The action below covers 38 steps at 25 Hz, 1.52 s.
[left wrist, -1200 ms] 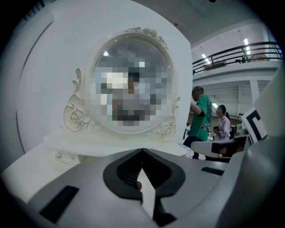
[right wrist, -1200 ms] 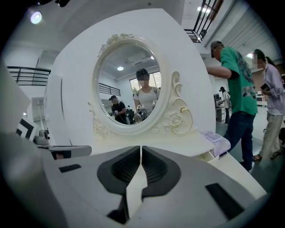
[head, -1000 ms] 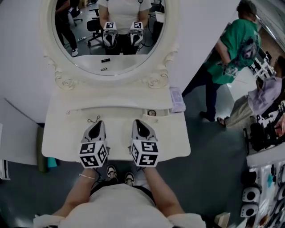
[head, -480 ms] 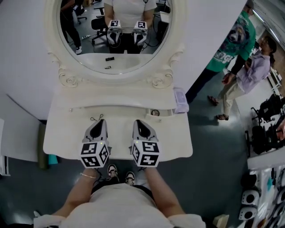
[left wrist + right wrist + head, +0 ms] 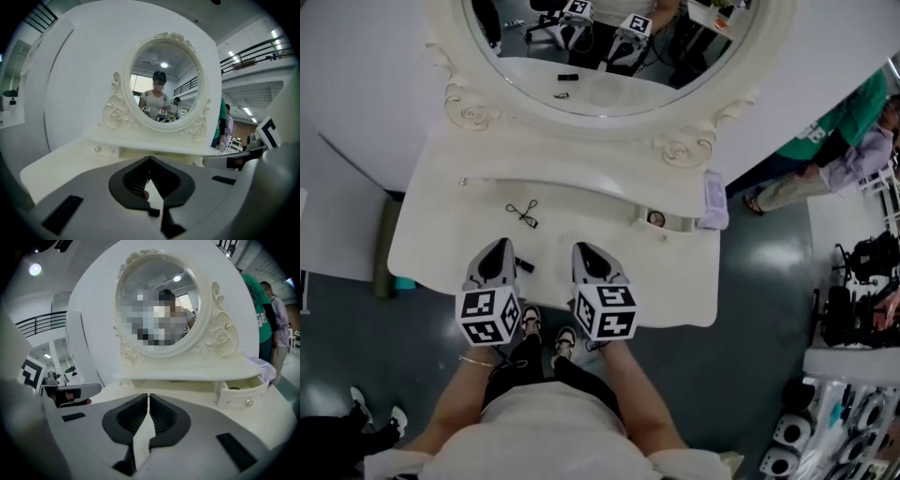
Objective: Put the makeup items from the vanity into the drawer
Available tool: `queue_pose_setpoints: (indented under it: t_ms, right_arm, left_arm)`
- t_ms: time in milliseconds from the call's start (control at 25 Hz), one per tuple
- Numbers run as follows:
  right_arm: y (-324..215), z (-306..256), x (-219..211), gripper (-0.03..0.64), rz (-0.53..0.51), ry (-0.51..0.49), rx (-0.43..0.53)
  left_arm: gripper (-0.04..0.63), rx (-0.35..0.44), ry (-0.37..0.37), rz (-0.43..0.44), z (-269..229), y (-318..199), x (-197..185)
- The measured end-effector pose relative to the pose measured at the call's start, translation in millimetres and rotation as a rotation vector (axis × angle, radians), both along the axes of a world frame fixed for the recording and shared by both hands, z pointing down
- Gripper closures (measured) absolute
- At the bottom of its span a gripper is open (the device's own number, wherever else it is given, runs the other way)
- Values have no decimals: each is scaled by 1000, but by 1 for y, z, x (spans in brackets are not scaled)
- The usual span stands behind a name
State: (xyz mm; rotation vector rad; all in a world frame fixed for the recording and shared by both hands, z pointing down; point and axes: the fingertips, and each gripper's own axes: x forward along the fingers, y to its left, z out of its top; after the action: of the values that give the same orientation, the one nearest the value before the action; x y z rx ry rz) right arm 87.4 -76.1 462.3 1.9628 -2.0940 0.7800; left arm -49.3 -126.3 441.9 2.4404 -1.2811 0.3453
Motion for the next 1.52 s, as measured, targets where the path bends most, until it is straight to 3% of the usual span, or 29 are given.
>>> queue_pose_setpoints:
  t_ms: [240, 520, 1040, 1520]
  right_arm:
    - [-23, 40, -50, 592, -155, -8, -77]
    - [-52, 60, -79, 569, -231, 9, -120]
    - [-26, 117, -124, 479, -425, 50, -273]
    - [-20, 136, -133, 472, -505, 136, -315]
  left_arm:
    - [594, -85, -30, -148, 41, 5, -64]
    - [594, -124, -31, -229, 58, -4, -102]
    - [594, -222, -7, -243, 108, -10, -101]
    - [594, -266, -3, -243, 131, 0, -93]
